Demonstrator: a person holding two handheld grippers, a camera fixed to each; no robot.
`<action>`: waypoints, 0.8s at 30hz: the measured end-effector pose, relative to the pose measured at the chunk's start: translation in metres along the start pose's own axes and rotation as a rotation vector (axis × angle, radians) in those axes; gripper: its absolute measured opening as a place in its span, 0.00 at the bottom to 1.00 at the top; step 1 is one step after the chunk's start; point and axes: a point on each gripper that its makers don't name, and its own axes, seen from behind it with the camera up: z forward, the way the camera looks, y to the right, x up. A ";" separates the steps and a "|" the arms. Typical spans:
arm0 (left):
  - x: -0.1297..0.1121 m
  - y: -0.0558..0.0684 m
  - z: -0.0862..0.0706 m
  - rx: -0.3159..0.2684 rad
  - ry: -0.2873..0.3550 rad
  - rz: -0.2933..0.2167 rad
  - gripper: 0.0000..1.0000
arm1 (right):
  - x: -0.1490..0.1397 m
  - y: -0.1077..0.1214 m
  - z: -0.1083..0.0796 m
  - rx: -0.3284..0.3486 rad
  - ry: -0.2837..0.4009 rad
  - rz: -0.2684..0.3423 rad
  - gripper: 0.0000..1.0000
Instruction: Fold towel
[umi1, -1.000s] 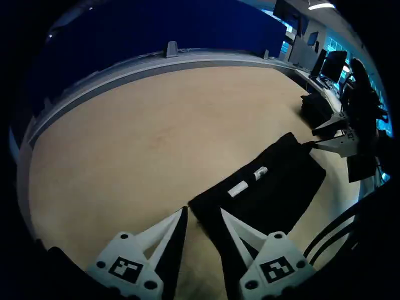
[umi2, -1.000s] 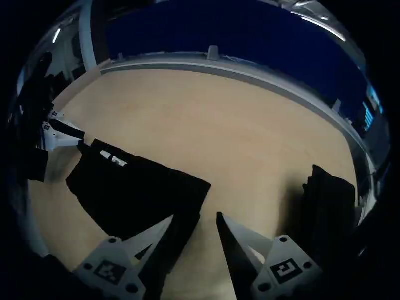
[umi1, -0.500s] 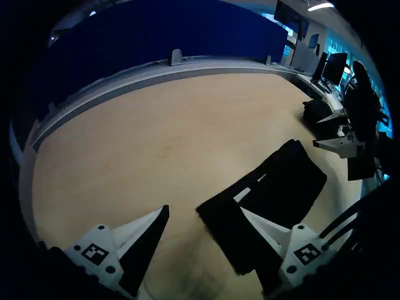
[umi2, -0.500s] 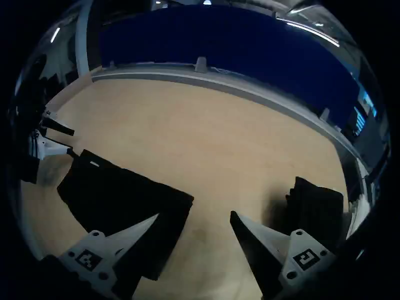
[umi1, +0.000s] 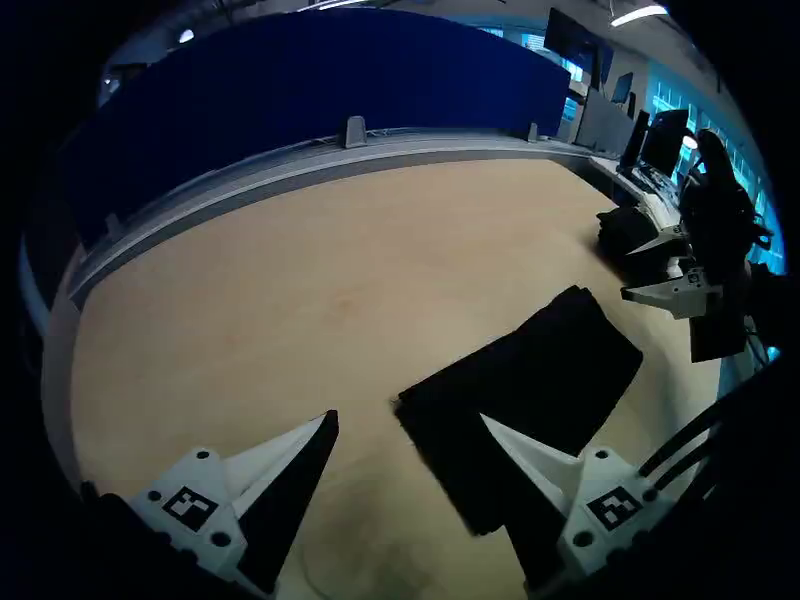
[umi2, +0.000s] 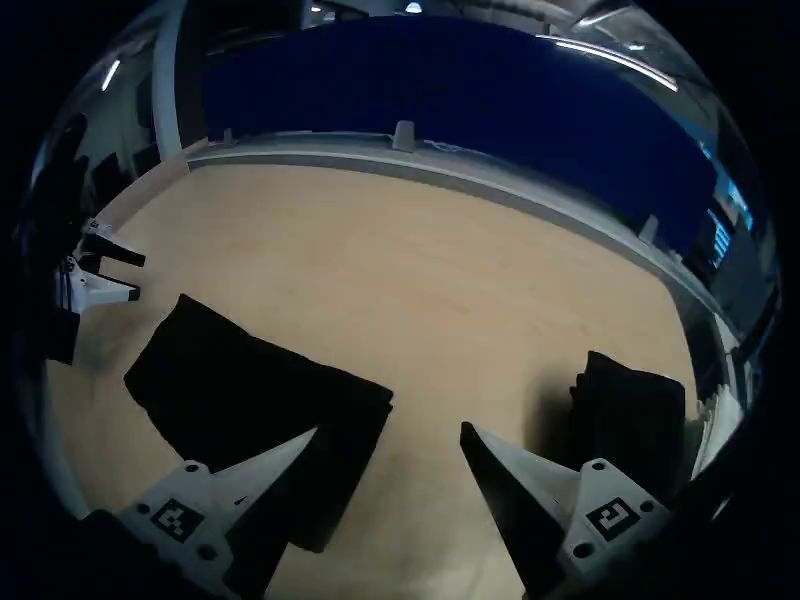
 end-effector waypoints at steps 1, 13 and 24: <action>-0.001 0.001 0.000 0.000 -0.001 0.001 0.94 | -0.002 -0.001 -0.002 0.002 -0.003 0.000 1.00; -0.031 0.018 -0.013 -0.001 -0.017 0.001 0.94 | -0.041 -0.021 -0.024 0.035 -0.033 -0.039 1.00; -0.063 0.032 -0.025 0.002 -0.040 -0.015 0.94 | -0.064 -0.033 -0.041 0.055 -0.047 -0.047 1.00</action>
